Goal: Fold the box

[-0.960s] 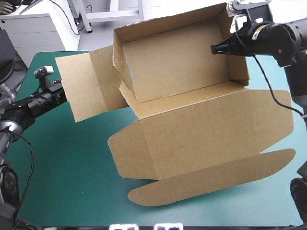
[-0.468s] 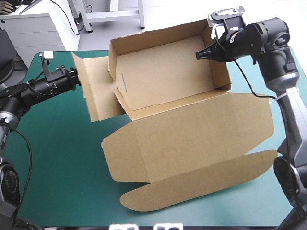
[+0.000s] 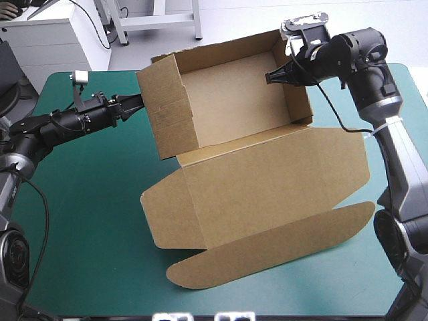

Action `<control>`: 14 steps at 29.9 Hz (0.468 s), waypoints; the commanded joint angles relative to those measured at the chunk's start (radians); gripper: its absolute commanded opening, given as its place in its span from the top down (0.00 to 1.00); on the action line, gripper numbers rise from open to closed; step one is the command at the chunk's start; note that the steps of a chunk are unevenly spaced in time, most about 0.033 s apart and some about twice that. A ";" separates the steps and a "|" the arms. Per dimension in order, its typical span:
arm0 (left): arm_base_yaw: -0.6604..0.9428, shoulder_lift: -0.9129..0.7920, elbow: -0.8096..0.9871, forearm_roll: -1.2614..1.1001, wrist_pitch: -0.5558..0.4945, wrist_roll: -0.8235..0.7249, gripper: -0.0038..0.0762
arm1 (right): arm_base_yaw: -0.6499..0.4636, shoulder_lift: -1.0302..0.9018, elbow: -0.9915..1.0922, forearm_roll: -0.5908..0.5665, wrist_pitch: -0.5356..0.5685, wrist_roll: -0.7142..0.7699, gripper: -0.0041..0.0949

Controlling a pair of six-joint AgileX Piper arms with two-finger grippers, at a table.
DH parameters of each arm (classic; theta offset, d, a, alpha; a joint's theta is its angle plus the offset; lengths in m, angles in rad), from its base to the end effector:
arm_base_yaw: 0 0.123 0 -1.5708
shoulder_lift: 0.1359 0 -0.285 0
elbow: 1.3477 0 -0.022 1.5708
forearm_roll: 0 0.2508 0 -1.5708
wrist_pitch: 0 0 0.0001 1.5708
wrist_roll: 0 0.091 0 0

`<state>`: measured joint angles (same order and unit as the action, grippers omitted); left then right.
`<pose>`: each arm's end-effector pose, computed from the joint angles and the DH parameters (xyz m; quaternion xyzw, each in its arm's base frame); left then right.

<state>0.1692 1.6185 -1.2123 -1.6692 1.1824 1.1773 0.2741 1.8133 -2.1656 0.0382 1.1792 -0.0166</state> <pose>0.3417 -0.0267 0.3425 0.0994 0.7116 -0.5290 0.4517 0.3746 0.1087 0.4531 -0.1329 0.9050 0.0708 0.3978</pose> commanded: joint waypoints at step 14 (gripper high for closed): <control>0.007 -0.132 -0.030 -0.127 0.110 -0.098 0.49 | -0.001 -0.042 -0.029 -0.004 -0.102 -0.015 0.98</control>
<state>0.1769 1.5438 -1.2123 -1.6671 1.1846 1.0867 0.2741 1.8146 -2.1656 0.0317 1.1485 -0.0399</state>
